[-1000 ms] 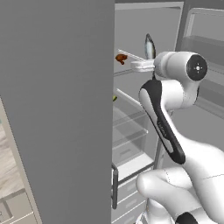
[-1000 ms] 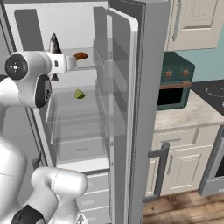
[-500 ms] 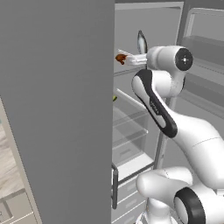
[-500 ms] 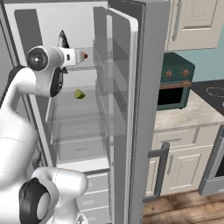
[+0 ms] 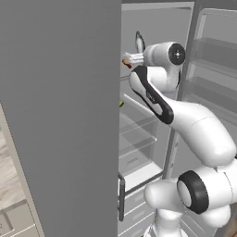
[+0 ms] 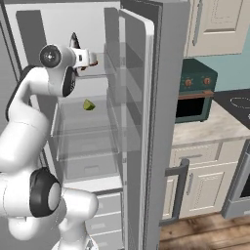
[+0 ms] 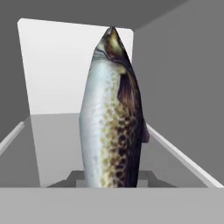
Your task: Transport the fish and garlic to the fridge. Place the fish on the rack containing meat and place the garlic on the rack containing the vegetable, ensuring meats and vegetables are on different racks.
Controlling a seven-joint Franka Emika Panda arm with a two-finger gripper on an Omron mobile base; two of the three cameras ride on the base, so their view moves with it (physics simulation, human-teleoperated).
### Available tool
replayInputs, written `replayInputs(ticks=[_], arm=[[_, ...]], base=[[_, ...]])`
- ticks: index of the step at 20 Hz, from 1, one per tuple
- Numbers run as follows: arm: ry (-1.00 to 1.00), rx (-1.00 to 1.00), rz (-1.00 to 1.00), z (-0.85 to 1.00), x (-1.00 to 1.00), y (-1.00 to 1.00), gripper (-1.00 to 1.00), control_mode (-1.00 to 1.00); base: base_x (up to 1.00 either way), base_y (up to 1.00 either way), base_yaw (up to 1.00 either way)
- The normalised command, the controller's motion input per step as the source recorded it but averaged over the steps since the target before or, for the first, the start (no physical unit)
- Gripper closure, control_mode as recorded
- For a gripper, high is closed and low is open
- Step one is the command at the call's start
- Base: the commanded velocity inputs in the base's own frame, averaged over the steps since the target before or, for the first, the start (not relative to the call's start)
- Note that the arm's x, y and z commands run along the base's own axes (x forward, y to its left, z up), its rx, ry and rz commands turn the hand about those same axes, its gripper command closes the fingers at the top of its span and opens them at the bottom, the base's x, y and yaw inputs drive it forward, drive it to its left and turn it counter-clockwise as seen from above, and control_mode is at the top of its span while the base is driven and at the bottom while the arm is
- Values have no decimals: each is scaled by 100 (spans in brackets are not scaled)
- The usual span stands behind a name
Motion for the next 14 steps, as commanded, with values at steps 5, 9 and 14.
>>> replayInputs(ticks=[5,9,14], arm=[[4,0,5,0,46,9,100,-100],[2,0,13,0,44,0,100,-100],[6,0,11,-12,41,0,100,-100]], base=[[0,0,0],[0,0,0],[0,0,0]])
